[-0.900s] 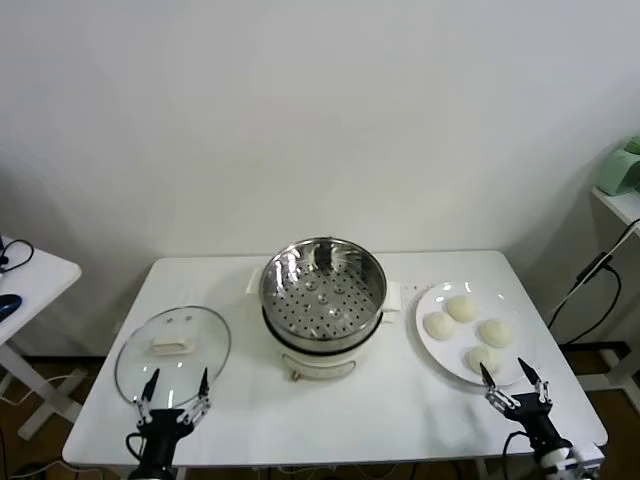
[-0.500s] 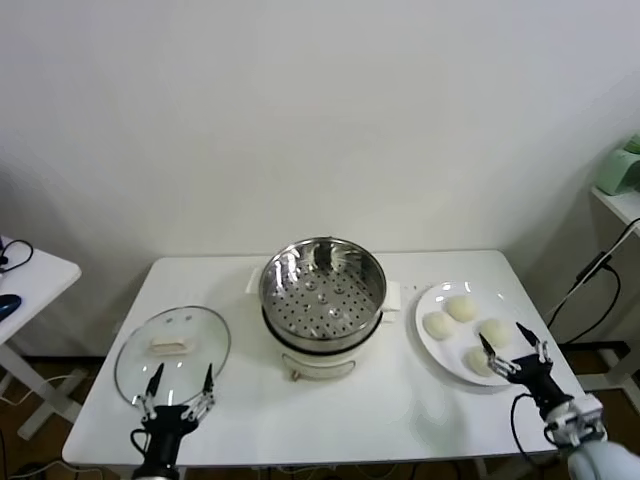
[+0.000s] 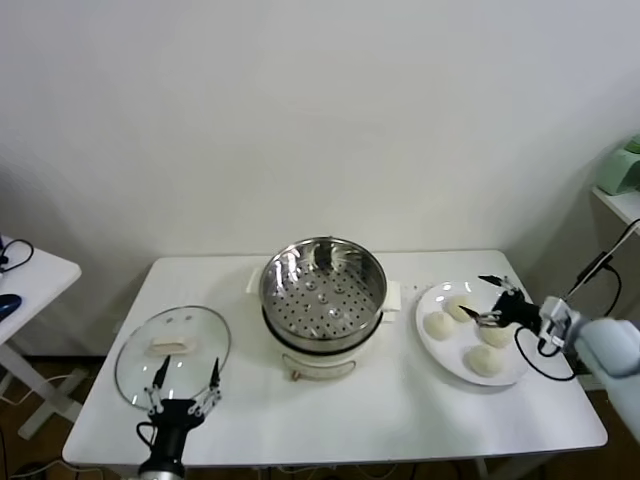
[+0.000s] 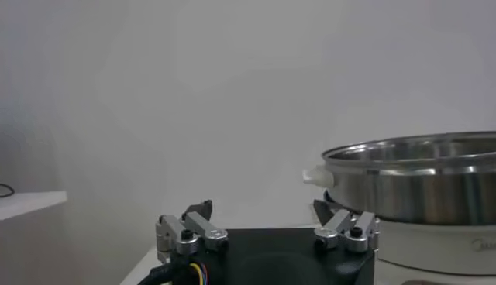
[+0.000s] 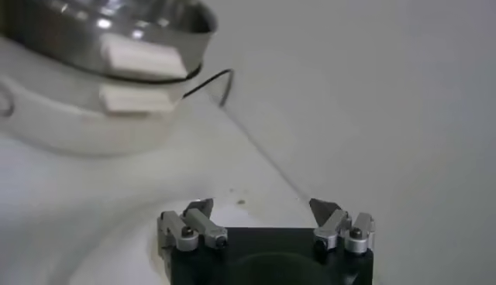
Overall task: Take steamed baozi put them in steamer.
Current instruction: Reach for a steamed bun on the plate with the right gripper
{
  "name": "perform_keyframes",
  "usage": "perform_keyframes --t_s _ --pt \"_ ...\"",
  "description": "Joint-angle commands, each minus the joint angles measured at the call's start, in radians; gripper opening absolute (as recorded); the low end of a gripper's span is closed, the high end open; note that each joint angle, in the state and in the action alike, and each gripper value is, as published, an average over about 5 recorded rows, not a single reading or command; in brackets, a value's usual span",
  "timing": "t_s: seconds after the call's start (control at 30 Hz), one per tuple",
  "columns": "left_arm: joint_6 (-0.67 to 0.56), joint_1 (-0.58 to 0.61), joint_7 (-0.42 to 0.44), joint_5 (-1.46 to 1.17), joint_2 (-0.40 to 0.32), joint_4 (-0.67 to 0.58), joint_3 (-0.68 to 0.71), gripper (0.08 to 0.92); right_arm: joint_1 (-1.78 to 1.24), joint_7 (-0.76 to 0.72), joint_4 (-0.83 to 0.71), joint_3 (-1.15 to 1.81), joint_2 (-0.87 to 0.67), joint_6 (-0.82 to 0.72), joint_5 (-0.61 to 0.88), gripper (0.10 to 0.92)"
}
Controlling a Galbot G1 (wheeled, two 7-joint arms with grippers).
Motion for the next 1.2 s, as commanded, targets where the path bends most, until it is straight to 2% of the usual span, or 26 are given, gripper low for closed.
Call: perform_keyframes --t_s 0.03,0.2,0.37,0.47,1.2 --pt "0.034 -0.026 -0.039 0.037 0.007 0.016 0.003 0.823 0.686 -0.367 -0.317 -0.632 -0.019 0.117 -0.313 0.823" --pt "0.057 -0.051 -0.05 0.02 0.002 0.021 -0.005 0.823 0.77 -0.412 -0.464 -0.754 0.117 0.124 -0.329 0.823" --pt "0.068 -0.09 -0.133 0.027 -0.007 0.028 -0.008 0.823 0.761 -0.401 -0.621 -0.754 0.242 0.148 -0.355 0.823" --pt "0.084 -0.103 -0.155 0.023 -0.004 0.023 -0.016 0.823 0.726 -0.385 -0.689 -0.709 0.305 0.152 -0.372 0.823" --pt "0.102 -0.094 -0.152 0.027 0.004 0.025 -0.029 0.823 0.577 -0.309 -0.807 -0.552 0.458 0.153 -0.432 0.823"
